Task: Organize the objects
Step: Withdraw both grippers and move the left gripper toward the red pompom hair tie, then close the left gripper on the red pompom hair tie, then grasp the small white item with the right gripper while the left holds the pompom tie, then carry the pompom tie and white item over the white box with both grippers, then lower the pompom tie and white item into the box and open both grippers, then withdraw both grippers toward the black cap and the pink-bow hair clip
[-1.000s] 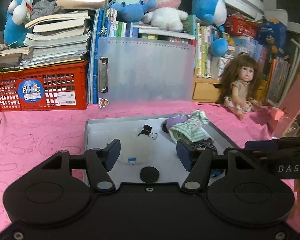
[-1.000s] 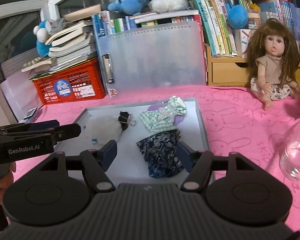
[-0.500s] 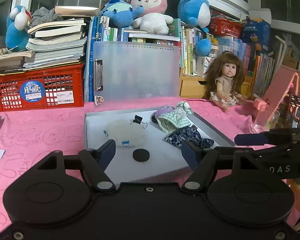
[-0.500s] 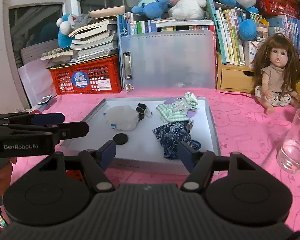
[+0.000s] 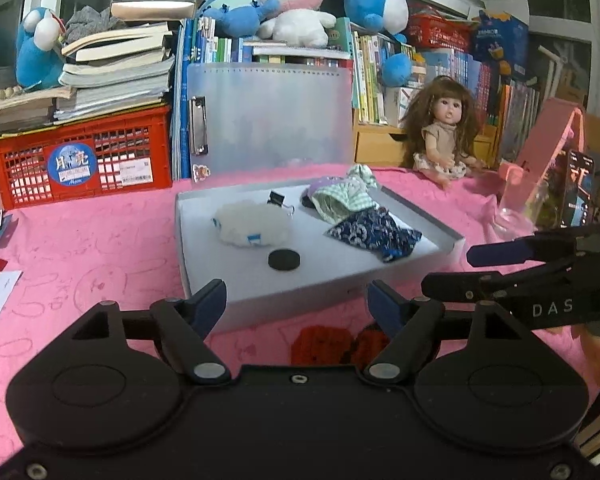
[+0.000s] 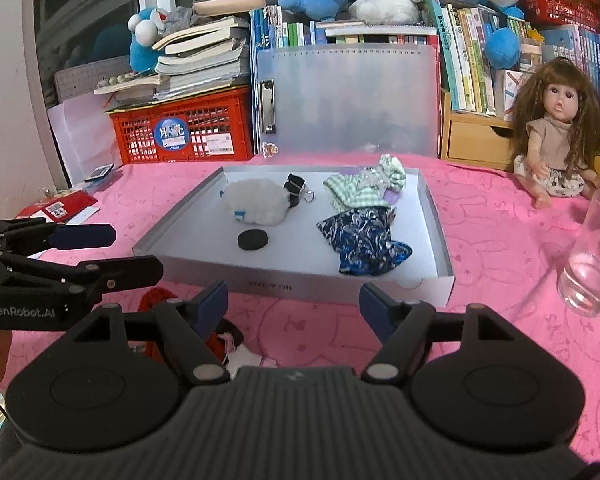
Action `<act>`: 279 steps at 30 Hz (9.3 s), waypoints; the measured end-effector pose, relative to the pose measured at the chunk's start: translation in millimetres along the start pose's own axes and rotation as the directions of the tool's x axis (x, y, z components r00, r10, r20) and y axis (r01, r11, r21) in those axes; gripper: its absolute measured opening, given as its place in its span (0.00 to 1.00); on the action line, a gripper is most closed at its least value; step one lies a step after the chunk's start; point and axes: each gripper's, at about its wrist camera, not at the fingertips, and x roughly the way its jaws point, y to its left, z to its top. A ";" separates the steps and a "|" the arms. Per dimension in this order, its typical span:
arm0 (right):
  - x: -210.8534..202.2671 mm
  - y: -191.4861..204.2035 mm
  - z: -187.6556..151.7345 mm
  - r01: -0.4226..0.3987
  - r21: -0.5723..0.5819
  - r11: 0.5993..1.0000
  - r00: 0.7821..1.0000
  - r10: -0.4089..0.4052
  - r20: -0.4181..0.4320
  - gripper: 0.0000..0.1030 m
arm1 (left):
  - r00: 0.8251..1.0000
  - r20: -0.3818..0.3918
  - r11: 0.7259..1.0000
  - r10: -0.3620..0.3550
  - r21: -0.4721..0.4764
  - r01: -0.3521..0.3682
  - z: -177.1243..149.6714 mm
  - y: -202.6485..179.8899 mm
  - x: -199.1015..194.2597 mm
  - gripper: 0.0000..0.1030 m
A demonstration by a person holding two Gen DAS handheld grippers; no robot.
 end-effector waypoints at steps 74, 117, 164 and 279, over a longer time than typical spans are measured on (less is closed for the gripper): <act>7.8 13.3 -42.9 -0.066 -0.019 0.998 0.995 0.064 -0.071 0.25 | 0.998 0.057 0.997 0.003 -0.074 0.001 -4.5 21.0 -3.2 0.47; 21.0 16.5 -17.0 0.006 0.098 0.995 1.000 -0.005 -0.009 0.27 | 0.998 0.055 0.993 0.028 -0.113 -0.022 3.1 31.9 9.3 0.47; 132.7 -35.3 40.8 0.066 0.203 0.977 0.995 -0.049 -0.088 0.26 | 0.992 -0.048 0.986 0.115 -0.119 -0.120 49.7 50.4 161.4 0.47; 26.4 53.0 -39.1 -0.094 -0.174 0.980 0.994 0.083 -0.072 0.74 | 1.000 -0.003 1.000 0.000 0.024 0.000 -66.7 13.0 -25.3 0.73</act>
